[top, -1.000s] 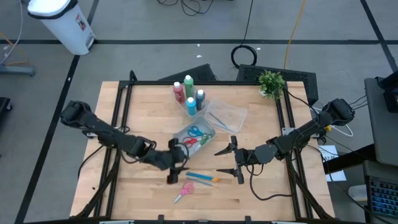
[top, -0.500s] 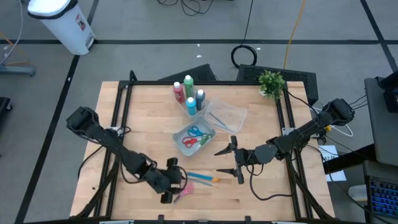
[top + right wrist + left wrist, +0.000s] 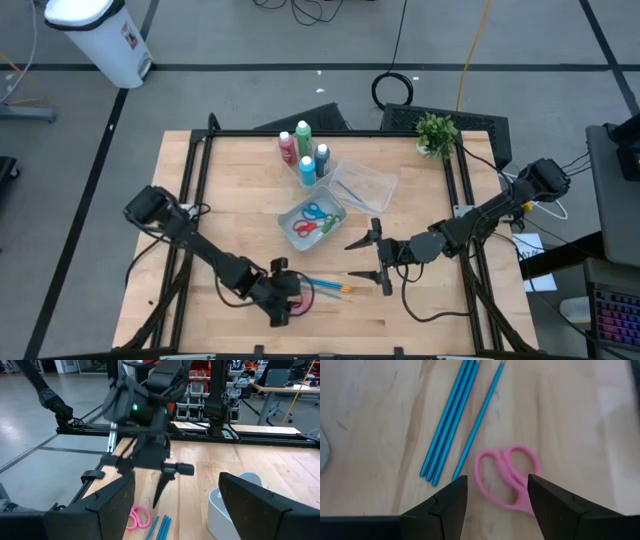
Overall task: Pick & Place Paint Supplies
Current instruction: Put the pink scissors into the blue bin
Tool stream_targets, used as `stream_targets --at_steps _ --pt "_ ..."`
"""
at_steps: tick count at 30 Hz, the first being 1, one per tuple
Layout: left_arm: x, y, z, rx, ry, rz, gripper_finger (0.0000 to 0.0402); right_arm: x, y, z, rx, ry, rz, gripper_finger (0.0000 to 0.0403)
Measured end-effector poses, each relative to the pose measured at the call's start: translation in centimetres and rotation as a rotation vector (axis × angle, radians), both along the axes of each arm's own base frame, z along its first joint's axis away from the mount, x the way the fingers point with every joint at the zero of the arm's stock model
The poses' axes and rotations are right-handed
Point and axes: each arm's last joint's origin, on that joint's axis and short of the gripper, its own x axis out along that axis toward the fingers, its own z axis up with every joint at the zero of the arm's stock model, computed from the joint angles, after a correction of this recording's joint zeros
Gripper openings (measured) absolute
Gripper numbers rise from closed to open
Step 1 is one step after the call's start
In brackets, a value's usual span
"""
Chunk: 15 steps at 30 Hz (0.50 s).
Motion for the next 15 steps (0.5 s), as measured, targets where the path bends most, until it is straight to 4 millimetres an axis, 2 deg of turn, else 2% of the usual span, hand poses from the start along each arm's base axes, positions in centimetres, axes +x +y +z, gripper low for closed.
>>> stream_targets --at_steps 6,15 --pt "0.4 0.2 -1.8 0.007 0.046 0.039 0.0214 0.0 0.0 0.0 0.000 0.000 -0.001 0.0279" --pt "0.3 0.5 -2.5 0.029 0.089 0.067 0.0214 0.0 0.0 0.0 0.000 0.000 -0.001 0.0279"
